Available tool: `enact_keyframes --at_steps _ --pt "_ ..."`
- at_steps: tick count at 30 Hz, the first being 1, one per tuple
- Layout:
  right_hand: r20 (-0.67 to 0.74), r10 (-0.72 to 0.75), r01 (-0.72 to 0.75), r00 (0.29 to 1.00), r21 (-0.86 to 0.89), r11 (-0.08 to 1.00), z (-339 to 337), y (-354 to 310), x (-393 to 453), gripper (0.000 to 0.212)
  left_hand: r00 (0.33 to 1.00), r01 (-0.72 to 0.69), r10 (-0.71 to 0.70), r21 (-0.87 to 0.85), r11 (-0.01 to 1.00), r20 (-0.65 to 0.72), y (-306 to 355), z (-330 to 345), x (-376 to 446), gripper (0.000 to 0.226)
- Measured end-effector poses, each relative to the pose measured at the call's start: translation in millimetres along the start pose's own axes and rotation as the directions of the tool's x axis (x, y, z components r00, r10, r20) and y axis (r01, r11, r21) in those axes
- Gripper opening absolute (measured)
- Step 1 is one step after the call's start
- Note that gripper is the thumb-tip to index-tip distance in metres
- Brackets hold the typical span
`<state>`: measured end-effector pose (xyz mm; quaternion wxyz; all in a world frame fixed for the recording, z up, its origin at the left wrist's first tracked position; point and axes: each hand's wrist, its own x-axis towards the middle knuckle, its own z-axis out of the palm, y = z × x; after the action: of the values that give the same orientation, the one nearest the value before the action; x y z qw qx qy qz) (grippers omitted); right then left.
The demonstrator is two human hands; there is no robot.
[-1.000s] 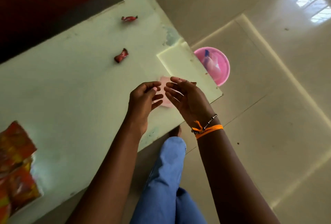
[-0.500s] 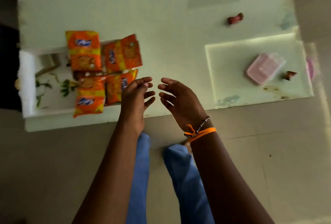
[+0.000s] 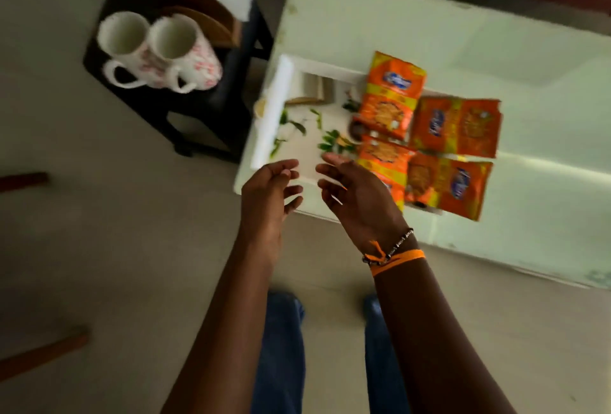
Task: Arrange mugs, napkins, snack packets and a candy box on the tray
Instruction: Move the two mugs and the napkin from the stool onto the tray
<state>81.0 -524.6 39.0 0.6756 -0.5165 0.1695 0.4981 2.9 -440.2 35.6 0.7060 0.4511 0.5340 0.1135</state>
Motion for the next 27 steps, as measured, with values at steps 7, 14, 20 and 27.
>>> enact_keyframes --at_steps 7,14,20,27 --pt "0.079 0.045 -0.038 0.996 -0.083 0.996 110 40 46 0.017 0.992 -0.037 0.033 -0.034 0.999 -0.123 46 -108 60 0.028" --pt "0.078 -0.006 0.027 0.997 -0.281 0.959 183 23 94 0.026 0.963 -0.031 -0.005 -0.131 0.991 -0.27 88 -145 125 0.02" --pt "0.009 -0.193 0.163 0.981 -0.572 0.804 223 29 139 0.027 0.911 -0.079 0.101 0.07 0.994 -0.399 110 -176 189 0.02" --pt "-0.108 -0.361 0.189 0.926 -0.695 0.694 249 47 170 0.02 0.909 -0.092 0.266 0.469 0.879 -0.32 122 -201 231 0.031"
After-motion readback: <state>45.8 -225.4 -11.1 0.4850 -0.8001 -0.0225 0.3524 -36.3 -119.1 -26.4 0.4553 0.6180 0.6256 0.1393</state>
